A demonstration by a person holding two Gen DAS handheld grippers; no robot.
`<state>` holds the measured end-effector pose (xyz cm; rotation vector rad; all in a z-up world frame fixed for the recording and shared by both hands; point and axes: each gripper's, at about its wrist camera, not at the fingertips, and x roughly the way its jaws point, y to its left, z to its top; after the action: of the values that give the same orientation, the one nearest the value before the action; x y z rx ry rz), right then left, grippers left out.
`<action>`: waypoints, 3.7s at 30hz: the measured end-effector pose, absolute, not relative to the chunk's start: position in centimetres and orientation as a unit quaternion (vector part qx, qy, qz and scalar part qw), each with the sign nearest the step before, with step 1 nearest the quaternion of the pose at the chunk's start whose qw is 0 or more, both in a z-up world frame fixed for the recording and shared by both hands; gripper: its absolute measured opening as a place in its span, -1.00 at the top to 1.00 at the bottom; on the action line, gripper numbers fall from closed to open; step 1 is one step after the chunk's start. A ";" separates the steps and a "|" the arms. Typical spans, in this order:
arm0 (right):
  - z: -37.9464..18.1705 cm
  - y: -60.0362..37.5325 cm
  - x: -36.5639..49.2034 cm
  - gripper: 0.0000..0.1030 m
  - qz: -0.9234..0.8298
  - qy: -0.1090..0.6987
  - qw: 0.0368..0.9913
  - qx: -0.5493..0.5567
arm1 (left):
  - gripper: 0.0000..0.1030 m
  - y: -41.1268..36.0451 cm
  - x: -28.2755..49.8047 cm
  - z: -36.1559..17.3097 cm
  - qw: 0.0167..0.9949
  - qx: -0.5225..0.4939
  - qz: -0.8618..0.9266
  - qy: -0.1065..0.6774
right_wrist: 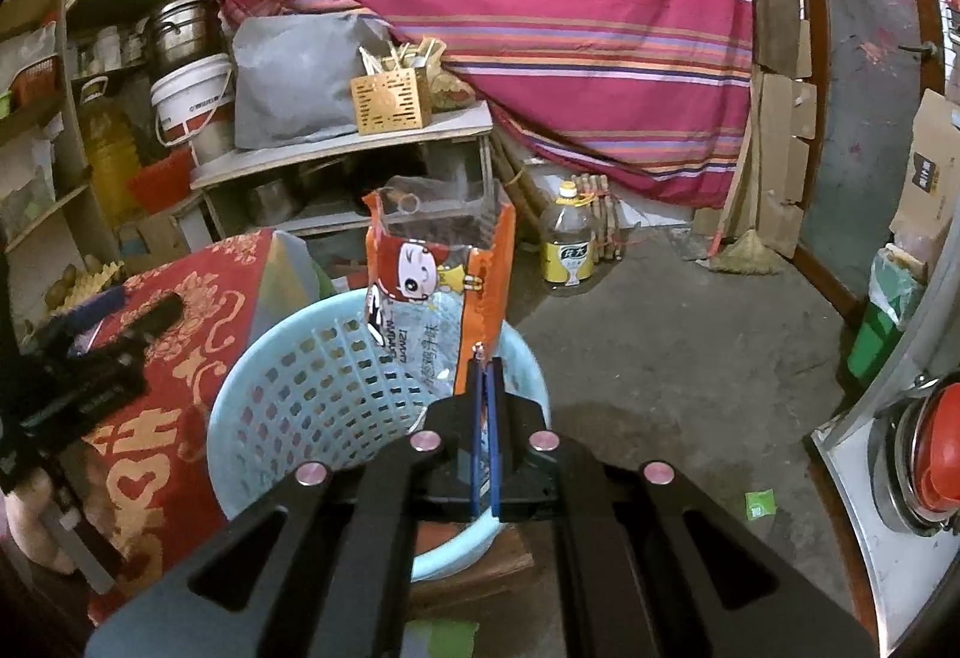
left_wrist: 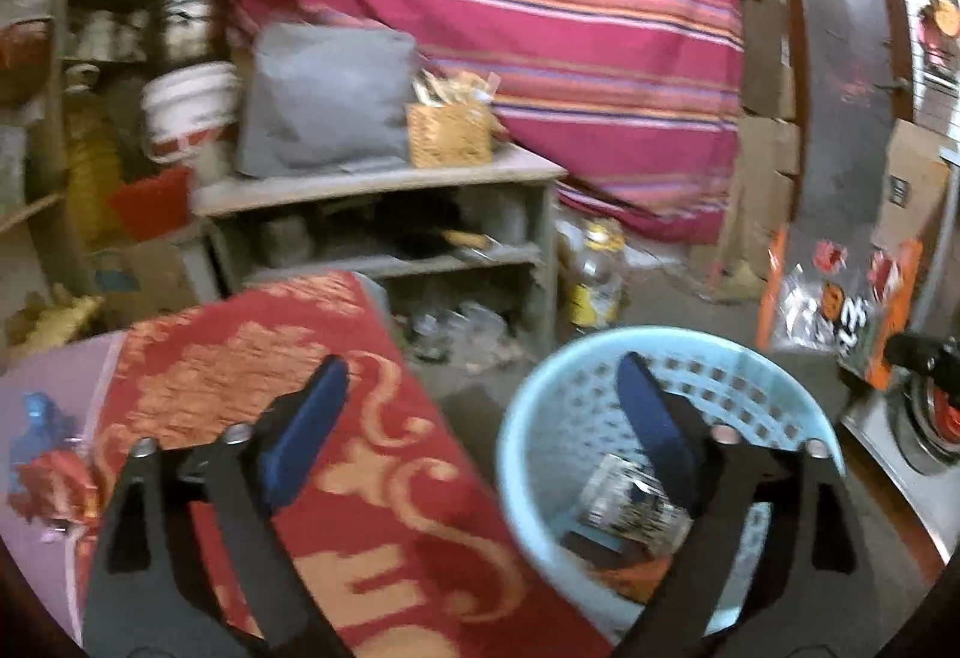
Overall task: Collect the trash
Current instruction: 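Carry the orange mesh bag over the basket and open both tools, then return the left tool to the table and close it on the blue plastic bag, then lift the blue plastic bag with the left tool while the right tool grasps the red-gold wrapper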
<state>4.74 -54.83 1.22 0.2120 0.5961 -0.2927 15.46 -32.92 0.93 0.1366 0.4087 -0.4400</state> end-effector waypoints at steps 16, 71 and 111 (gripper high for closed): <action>0.2 -50.5 8.3 0.90 -0.133 0.326 0.931 0.092 | -0.89 -18.7 16.0 3.8 0.978 0.045 -0.095 0.180; -0.2 -27.0 20.8 -0.91 -0.044 0.300 0.953 0.030 | 0.69 2.4 27.7 -5.7 0.927 0.029 -0.031 0.372; -4.1 -6.0 23.0 -0.03 0.130 0.376 0.916 -0.051 | 0.82 14.3 18.9 -2.0 0.950 0.004 0.053 0.309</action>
<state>23.02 -5.97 -4.13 -0.1053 0.7730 0.2680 18.85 14.30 -2.02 0.0083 0.6288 0.1088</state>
